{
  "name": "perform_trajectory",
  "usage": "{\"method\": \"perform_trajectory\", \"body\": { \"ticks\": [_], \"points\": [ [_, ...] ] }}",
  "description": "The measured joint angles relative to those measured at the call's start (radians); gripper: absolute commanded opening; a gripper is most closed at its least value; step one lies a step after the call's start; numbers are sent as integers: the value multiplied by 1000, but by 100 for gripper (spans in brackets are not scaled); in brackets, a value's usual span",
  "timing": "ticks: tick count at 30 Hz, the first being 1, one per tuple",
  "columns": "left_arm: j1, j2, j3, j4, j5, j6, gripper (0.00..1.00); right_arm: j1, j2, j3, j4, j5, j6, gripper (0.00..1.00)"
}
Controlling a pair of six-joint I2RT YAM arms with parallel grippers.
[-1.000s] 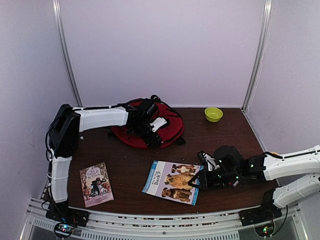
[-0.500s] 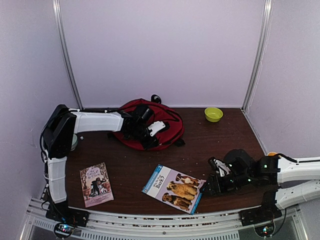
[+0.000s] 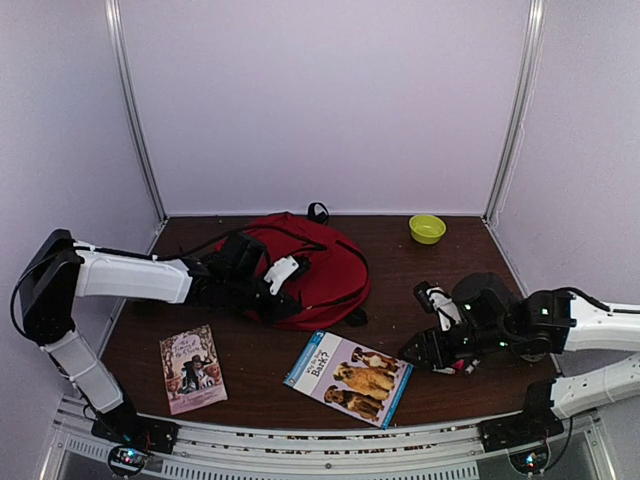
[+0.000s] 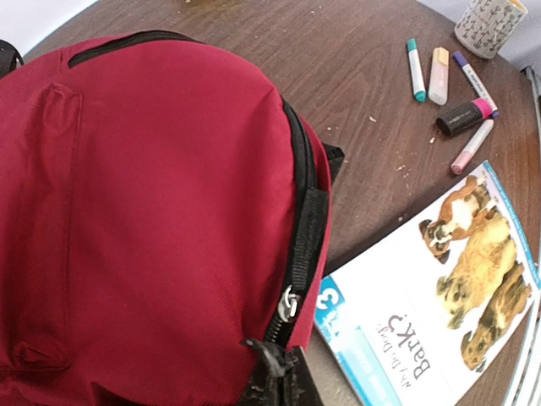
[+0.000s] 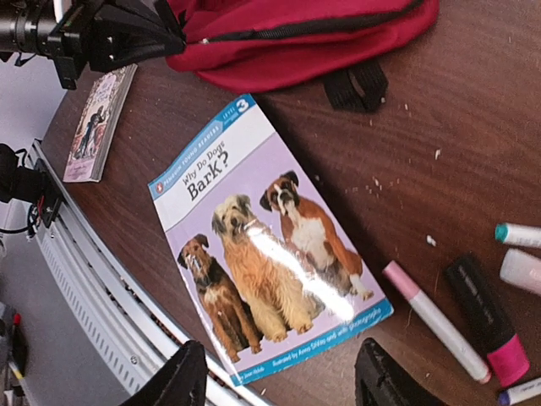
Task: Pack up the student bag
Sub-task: Pick up the student bag from the center of the board, then grab the largest pocket of the student bag.
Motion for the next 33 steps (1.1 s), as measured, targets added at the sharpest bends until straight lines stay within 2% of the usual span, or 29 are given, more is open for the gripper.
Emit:
{"method": "perform_trajectory", "body": {
  "ticks": [8,15,23,29,33],
  "points": [
    [-3,-5,-120,206,34,-119,0,32,155,47,226,43,-198,59],
    [-3,-12,-154,316,71,-171,0,37,347,145,384,34,-240,52],
    [-3,-16,-196,403,105,-206,0,35,606,339,465,91,-106,49],
    [-3,-16,-213,432,117,-216,0,-9,660,379,492,113,79,57],
    [-3,-16,-213,441,122,-221,0,-58,684,379,514,108,175,57]
  ]
}}
